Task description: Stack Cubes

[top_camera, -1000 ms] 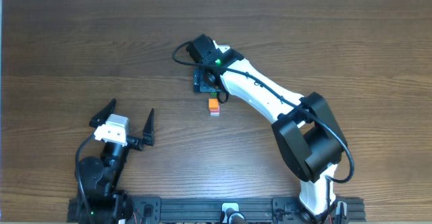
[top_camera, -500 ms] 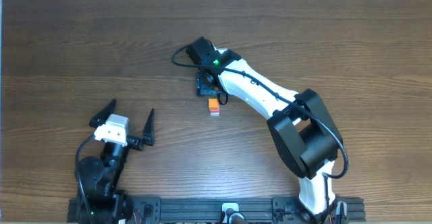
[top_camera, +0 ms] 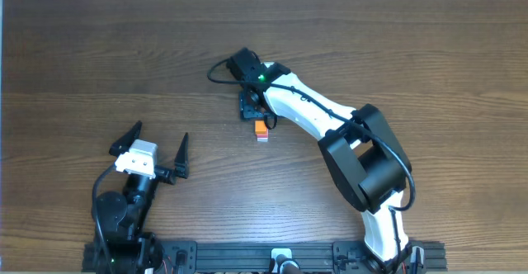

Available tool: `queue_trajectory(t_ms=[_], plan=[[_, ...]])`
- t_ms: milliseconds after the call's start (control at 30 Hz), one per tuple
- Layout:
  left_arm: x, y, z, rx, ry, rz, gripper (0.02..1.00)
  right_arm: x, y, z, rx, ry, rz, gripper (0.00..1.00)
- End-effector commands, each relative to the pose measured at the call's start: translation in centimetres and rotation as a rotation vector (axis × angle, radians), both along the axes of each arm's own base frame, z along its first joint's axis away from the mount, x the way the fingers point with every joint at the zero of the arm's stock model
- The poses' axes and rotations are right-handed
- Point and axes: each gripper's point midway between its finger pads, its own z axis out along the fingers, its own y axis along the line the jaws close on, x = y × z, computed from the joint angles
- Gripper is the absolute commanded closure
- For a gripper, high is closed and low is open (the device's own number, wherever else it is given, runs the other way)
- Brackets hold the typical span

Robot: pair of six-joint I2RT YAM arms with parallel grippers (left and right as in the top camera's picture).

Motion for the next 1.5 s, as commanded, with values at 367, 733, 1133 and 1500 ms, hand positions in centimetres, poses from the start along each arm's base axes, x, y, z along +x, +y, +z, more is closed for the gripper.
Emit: queue_trajectory(t_ms=[367,733,1133,1500], plan=[[-0.01,-0.01,-0.06,0.013,-0.007,-0.004,0.020,0.51,1.08,0.24,0.022,-0.020,0.013,0.505],[-0.01,-0.01,-0.06,0.013,-0.007,-0.004,0.018,0.47,1.24,0.26,0.023,-0.023,0.019,0.597],[-0.01,-0.01,-0.08,0.013,-0.007,-0.004,0.018,0.57,1.29,0.28,0.026,-0.026,0.019,0.627],[-0.01,-0.01,-0.06,0.013,-0.007,-0.004,0.018,0.74,1.38,0.34,0.031,-0.032,0.018,0.689]])
